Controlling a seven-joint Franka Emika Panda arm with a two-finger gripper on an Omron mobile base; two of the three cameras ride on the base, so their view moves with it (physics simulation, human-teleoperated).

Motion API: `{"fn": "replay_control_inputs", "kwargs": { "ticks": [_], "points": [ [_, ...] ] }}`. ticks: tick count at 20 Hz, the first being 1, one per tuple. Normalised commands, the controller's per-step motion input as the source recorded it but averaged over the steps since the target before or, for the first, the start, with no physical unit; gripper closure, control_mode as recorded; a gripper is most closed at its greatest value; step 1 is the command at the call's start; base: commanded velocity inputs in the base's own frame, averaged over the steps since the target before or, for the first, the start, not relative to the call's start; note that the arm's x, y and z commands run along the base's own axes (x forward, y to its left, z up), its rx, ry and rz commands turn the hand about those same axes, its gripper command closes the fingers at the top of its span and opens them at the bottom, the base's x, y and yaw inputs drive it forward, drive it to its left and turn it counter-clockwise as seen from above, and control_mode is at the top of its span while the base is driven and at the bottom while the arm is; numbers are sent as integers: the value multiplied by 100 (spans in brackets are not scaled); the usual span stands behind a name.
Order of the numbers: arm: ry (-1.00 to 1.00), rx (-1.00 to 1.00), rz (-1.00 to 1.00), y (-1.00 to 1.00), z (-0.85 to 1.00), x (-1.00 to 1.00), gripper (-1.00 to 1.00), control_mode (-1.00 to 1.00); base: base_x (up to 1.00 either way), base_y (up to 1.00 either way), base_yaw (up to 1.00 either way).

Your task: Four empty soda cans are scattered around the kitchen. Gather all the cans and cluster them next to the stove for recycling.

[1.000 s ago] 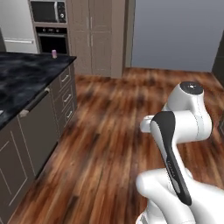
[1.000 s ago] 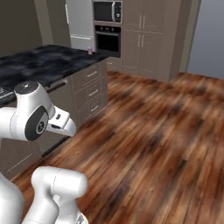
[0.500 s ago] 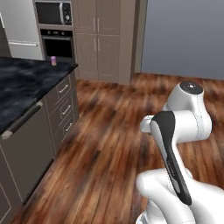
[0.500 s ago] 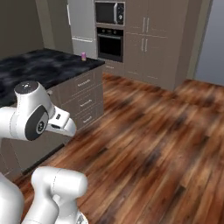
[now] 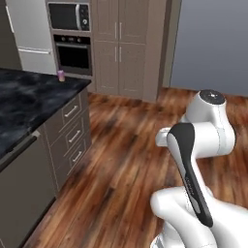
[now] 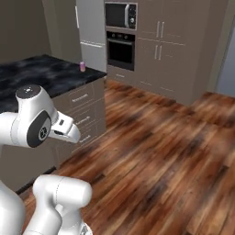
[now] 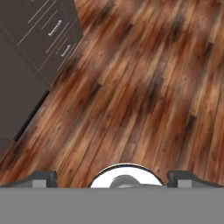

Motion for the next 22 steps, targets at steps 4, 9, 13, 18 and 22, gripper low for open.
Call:
{"fn": "replay_control_inputs", "kwargs": {
  "ticks": [4,9,13,18,22],
  "points": [
    [0,0,0,0,0,0,-100,100,100,-1,25],
    [0,0,0,0,0,0,-100,100,86,-12,24],
    [0,0,0,0,0,0,-100,100,15,-19,28],
    [0,0,0,0,0,0,-100,100,19,-13,38],
    [0,0,0,0,0,0,-100,100,21,-3,48]
  ]
}}
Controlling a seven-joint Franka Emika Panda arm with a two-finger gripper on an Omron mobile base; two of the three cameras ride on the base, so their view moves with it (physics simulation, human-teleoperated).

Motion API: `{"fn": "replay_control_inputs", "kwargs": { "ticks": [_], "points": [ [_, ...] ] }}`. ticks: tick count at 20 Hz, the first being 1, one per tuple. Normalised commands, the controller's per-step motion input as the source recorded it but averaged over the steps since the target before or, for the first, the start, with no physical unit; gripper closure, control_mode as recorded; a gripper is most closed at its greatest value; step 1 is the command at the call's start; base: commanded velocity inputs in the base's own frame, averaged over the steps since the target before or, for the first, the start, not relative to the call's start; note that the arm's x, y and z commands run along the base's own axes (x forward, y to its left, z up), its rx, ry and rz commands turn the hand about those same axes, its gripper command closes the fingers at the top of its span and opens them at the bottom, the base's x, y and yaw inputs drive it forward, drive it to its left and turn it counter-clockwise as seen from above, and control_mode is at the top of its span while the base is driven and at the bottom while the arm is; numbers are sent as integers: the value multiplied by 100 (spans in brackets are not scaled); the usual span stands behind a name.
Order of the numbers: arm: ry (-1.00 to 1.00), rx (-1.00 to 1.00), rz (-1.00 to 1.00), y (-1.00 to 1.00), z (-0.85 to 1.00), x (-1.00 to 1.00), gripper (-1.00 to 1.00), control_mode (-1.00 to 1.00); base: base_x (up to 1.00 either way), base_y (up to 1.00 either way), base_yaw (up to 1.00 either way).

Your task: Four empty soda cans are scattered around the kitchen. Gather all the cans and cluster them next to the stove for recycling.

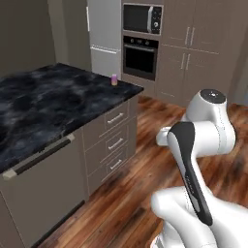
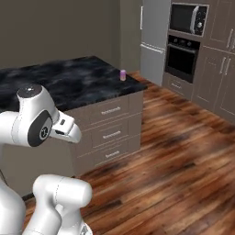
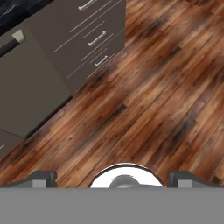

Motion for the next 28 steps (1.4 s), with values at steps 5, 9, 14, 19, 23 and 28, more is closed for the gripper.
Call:
{"fn": "replay_control_inputs", "kwargs": {
  "ticks": [5,9,14,19,23,28],
  "points": [
    [0,0,0,0,0,0,-100,100,37,-18,40],
    [0,0,0,0,0,0,-100,100,45,-44,30],
    [0,0,0,0,0,0,-100,100,25,-54,29],
    [0,0,0,0,0,0,-100,100,7,-64,27],
    [0,0,0,0,0,0,-100,100,8,-70,24],
    [0,0,0,0,0,0,-100,100,6,-75,21]
  ]
}}
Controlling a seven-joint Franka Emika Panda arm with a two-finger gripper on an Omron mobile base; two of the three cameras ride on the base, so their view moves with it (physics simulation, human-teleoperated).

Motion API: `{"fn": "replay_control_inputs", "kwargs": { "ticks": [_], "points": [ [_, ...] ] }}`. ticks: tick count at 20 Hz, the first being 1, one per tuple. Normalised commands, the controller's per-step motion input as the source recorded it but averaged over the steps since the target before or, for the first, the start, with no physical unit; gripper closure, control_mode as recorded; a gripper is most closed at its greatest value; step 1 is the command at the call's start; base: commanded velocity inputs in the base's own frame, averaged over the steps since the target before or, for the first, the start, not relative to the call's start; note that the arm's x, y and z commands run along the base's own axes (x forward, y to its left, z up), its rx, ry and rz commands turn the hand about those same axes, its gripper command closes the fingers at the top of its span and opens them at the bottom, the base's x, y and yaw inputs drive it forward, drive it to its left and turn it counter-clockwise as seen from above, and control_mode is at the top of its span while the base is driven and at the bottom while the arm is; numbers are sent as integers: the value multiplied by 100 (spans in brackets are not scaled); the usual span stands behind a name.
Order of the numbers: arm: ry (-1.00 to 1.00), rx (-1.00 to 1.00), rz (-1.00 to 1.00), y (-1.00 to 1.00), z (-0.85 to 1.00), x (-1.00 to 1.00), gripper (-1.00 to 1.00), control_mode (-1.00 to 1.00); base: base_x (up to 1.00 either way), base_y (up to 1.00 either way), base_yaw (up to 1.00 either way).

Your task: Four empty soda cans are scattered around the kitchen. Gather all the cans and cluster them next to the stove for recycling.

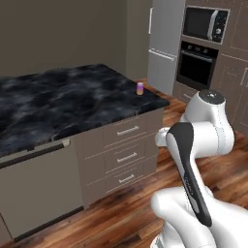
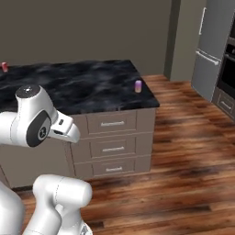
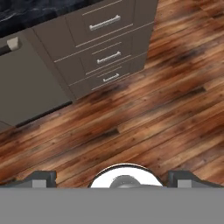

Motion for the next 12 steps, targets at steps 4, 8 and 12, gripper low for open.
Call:
{"fn": "replay_control_inputs", "kwargs": {
  "ticks": [4,8,12],
  "points": [
    [0,0,0,0,0,0,-100,100,39,-73,15],
    [0,0,0,0,0,0,-100,100,37,-75,15],
    [0,0,0,0,0,0,-100,100,29,-75,19]
  ]
}}
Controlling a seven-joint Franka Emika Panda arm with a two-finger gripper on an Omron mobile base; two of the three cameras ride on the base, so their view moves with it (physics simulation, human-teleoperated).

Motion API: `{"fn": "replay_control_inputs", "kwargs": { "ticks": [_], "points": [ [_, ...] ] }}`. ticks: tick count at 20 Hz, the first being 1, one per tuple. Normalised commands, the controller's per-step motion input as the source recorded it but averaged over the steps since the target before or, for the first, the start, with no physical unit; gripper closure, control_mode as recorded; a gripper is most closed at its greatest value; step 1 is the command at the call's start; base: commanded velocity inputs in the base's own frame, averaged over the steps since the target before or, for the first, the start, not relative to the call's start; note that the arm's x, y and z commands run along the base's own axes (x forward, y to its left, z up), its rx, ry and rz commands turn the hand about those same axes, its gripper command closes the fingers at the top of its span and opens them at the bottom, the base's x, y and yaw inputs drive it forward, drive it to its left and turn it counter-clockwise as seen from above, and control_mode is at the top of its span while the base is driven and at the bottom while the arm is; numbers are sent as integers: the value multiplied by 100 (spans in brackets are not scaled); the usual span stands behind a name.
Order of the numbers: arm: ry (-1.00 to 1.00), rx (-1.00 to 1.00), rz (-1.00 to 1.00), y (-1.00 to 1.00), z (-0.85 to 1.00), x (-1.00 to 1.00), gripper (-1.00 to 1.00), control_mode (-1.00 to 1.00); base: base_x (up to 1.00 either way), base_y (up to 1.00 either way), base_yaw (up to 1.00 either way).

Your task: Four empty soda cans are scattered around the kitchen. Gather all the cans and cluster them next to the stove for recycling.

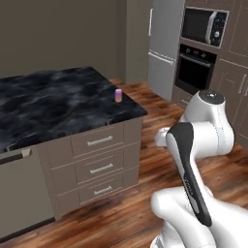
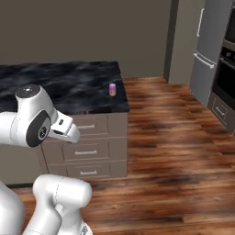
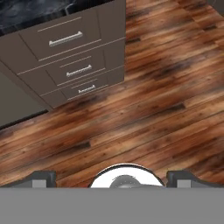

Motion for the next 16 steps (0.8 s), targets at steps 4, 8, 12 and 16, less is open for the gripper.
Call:
{"fn": "replay_control_inputs", "kwargs": {
  "ticks": [4,8,12,16],
  "points": [
    [0,0,0,0,0,0,-100,100,38,-47,29],
    [0,0,0,0,0,0,-100,100,43,-37,31],
    [0,0,0,0,0,0,-100,100,56,-31,31],
    [0,0,0,0,0,0,-100,100,58,-50,23]
  ]
}}
